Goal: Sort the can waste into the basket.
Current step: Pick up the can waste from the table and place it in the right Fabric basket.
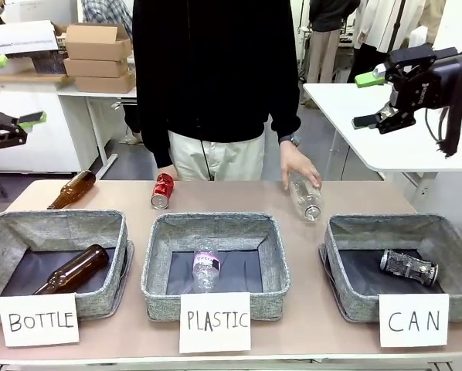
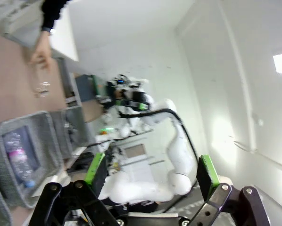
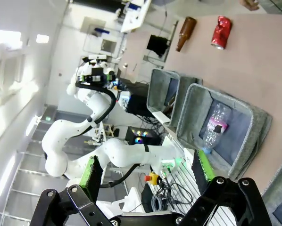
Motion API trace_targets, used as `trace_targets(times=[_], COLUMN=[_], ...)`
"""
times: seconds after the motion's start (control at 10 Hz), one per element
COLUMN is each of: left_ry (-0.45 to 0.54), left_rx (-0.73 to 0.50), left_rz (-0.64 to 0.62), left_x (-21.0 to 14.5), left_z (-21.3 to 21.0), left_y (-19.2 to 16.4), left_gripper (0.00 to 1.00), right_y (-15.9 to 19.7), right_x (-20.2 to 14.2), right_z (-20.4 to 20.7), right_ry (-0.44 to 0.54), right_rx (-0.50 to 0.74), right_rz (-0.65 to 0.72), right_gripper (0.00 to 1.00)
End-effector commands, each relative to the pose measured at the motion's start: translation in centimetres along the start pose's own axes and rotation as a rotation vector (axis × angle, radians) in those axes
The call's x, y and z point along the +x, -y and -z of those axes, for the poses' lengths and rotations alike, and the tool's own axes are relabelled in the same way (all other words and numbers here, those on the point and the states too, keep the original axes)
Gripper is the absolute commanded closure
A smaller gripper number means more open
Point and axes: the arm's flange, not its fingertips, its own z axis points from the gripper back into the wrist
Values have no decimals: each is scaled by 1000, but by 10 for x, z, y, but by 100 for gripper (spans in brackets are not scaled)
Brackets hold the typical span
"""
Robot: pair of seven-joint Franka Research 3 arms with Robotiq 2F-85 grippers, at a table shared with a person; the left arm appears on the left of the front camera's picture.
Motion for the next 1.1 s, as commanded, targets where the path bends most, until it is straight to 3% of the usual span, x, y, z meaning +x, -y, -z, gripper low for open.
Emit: trace_targets(times=[0.0,0.1,0.2,0.3,0.4,0.5,0.6,0.8,0.9,1.0], left_ry=[-128,-252,-264,-341,-253,-213,-229,-229,-128,-177], left_rx=[296,410,623,721,762,605,697,698,799,840], left_rz=[8,-67,-95,-138,-64,-151,-46,-85,-36,-60], left_x=[35,57,81,100,114,115,93,112,107,118], left_z=[29,50,68,85,96,100,96,107,105,104], left_y=[-8,-25,-46,-67,-75,-60,-76,-86,-88,-95], left_gripper=[0,0,0,0,0,0,0,0,0,0], right_y=[2,2,2,2,2,2,2,2,2,2], right_x=[-3,-3,-3,-3,-3,-3,-3,-3,-3,-3], right_z=[1,1,1,1,1,1,1,1,1,1], right_ry=[7,7,7,7,7,7,7,7,7,7], right_rx=[-7,-7,-7,-7,-7,-7,-7,-7,-7,-7], right_rz=[-18,-18,-18,-18,-18,-18,-18,-18,-18,-18], right_gripper=[0,0,0,0,0,0,0,0,0,0])
